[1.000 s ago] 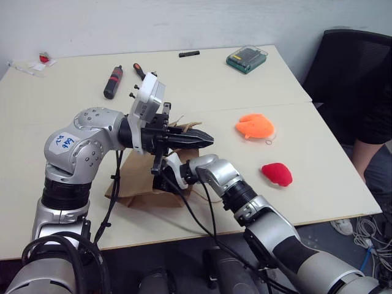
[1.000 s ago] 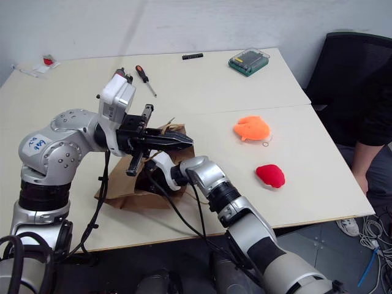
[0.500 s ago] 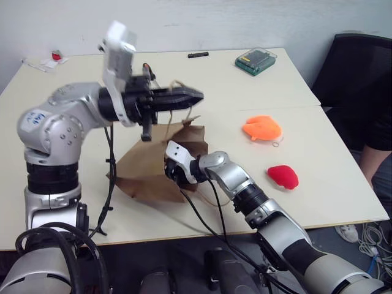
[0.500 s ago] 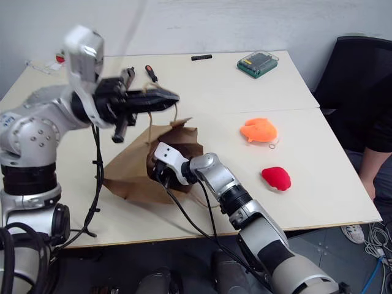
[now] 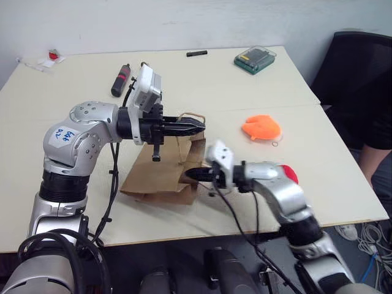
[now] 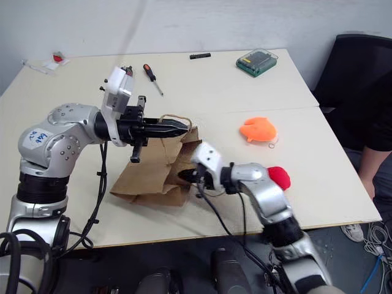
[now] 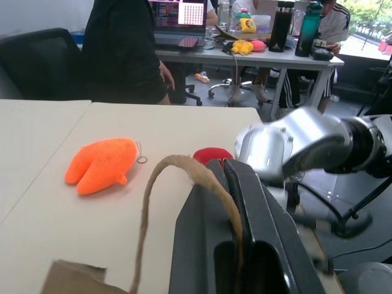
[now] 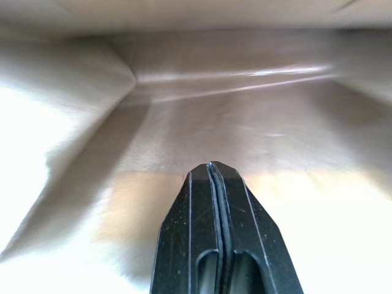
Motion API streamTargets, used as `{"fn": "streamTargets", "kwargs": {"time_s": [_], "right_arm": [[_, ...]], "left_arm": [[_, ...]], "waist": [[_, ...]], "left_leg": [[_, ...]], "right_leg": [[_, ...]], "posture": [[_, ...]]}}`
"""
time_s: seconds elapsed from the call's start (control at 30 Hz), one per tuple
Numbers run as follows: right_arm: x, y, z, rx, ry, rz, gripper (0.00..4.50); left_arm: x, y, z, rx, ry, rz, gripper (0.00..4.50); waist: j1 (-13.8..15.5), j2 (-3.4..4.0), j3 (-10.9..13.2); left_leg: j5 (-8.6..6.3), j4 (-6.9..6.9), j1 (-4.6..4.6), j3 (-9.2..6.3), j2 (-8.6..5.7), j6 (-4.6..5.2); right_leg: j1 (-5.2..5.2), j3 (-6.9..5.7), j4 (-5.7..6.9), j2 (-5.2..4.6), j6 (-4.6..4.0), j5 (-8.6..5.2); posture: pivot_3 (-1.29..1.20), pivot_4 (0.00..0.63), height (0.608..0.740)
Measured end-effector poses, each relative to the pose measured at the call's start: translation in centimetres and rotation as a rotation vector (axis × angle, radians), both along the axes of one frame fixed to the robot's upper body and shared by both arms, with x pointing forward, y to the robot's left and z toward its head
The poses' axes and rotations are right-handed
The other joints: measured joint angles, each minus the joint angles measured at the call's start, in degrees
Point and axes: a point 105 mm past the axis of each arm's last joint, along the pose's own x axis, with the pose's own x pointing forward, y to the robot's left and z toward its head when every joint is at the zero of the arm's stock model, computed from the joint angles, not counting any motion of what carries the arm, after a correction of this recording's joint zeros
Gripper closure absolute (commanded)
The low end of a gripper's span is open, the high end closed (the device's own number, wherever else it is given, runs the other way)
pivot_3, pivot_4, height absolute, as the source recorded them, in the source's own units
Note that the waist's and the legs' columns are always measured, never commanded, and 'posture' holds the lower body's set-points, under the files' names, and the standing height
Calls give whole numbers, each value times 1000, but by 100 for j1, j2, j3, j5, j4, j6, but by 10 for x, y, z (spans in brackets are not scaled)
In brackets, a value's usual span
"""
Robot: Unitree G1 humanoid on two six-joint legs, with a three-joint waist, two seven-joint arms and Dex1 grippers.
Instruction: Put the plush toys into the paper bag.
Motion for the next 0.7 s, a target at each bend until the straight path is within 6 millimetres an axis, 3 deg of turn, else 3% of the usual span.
{"fn": "streamTargets", "kwargs": {"time_s": [0.3,0.33,0.53,0.7], "right_arm": [[-30,-75,17,-20,2,-256,4482],[-31,-83,20,-21,-2,-292,4320],[-27,-127,36,-51,-30,-482,2660],[19,-157,59,-40,-109,-666,930]], "left_arm": [[-1,2,-1,10,2,-24,4500],[0,3,-2,9,7,-23,4500],[2,5,-4,11,14,-22,4500],[2,6,-5,12,18,-29,4500]], "waist": [[37,-3,2],[37,-3,2],[31,-4,3],[2,-4,3]], "left_leg": [[0,-7,1,2,-4,1],[0,-7,2,2,-4,1],[0,-8,3,4,-5,1],[2,-15,10,12,-6,3]], "right_leg": [[3,6,-12,5,3,0],[4,6,-12,5,3,0],[4,10,-15,7,4,0],[5,17,-16,10,5,1]], "posture": [[0,150,740],[0,150,740],[0,150,740],[0,150,740]]}}
